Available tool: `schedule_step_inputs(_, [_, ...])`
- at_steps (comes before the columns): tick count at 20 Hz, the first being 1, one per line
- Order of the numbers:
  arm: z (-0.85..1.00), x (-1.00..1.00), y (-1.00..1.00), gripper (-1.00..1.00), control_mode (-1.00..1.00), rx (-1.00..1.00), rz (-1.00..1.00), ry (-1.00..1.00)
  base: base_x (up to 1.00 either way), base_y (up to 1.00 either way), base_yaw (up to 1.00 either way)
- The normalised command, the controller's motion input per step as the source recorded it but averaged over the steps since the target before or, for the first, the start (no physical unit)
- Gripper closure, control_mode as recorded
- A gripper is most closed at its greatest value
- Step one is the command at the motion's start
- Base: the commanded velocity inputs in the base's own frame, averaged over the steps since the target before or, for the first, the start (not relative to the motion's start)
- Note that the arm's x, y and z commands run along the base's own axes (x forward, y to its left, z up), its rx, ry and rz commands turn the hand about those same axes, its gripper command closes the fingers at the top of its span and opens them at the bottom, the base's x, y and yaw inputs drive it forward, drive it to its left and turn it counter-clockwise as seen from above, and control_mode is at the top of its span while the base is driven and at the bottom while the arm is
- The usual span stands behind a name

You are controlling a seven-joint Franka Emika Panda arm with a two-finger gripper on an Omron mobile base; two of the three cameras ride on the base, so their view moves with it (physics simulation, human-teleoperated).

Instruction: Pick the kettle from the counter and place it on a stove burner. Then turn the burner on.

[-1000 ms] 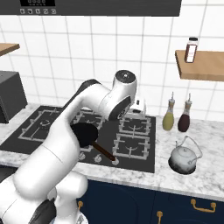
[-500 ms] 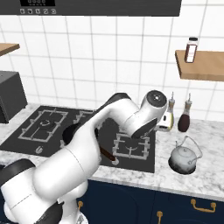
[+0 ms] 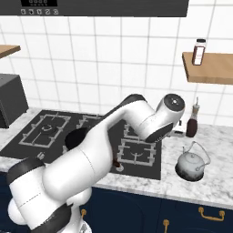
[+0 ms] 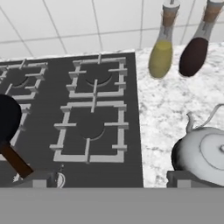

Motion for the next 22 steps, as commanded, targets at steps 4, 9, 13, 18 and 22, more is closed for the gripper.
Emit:
schedule_step_inputs(4, [0.0,0.01,-0.32,-1.0,-1.0,0.04,0.0,0.0,0.0,0.0,0.0])
schedule_step_inputs(9, [-0.08,0.04,-0.97,-1.0,-1.0,0.01,0.01,0.0,0.0,0.0,0.0])
schedule_step_inputs(13, [-0.07,0.0,-0.93,-1.0,-1.0,-0.01,0.0,0.01,0.0,0.0,0.0])
schedule_step_inputs(18, [-0.23,0.0,-0.82,-1.0,-1.0,-0.05,0.05,0.0,0.0,0.0,0.0])
schedule_step_inputs(22, [-0.28,0.0,-0.56,-1.0,-1.0,-0.01,0.13,0.03,0.0,0.0,0.0])
